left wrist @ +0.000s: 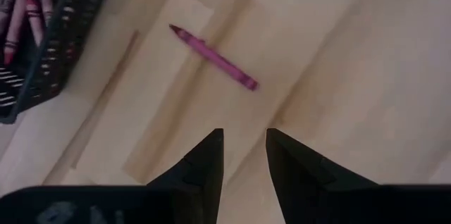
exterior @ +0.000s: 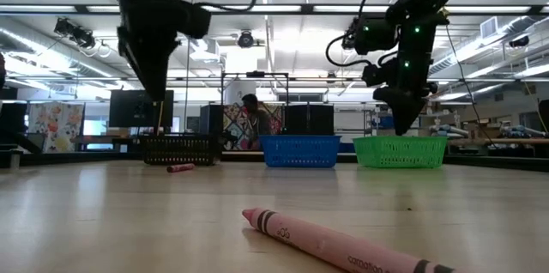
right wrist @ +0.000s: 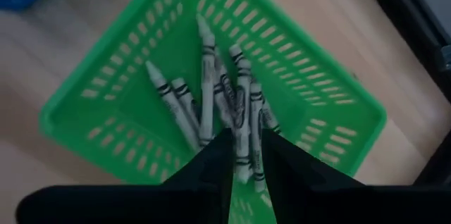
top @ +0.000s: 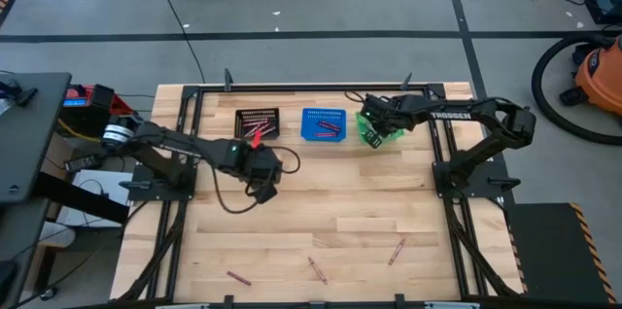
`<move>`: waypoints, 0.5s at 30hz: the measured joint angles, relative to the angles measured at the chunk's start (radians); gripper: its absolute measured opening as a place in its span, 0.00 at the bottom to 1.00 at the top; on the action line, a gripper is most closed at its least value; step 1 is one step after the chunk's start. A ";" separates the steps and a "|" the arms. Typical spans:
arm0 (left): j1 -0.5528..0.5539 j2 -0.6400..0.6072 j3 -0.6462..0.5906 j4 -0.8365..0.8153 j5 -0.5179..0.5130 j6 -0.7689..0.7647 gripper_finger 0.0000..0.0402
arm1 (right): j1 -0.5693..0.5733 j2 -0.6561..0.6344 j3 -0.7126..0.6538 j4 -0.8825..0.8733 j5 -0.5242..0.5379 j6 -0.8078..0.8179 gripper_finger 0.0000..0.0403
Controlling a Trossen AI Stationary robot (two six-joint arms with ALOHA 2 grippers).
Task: Sort crayons
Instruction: Put the red crayon into the blue bin
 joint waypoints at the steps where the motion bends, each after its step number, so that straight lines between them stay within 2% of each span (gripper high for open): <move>1: 0.016 0.003 0.000 -0.002 0.000 -0.001 0.30 | 0.008 0.000 0.002 -0.013 -0.001 0.001 0.21; 5: 0.079 0.002 0.000 -0.012 -0.001 -0.003 0.30 | 0.041 -0.011 0.029 -0.085 -0.002 0.020 0.20; 10: 0.149 0.002 0.000 -0.007 0.027 -0.011 0.30 | 0.080 -0.024 0.089 -0.188 -0.007 0.134 0.20; 15: 0.196 0.016 0.000 0.007 0.031 -0.049 0.30 | 0.122 -0.028 0.134 -0.253 -0.086 0.280 0.20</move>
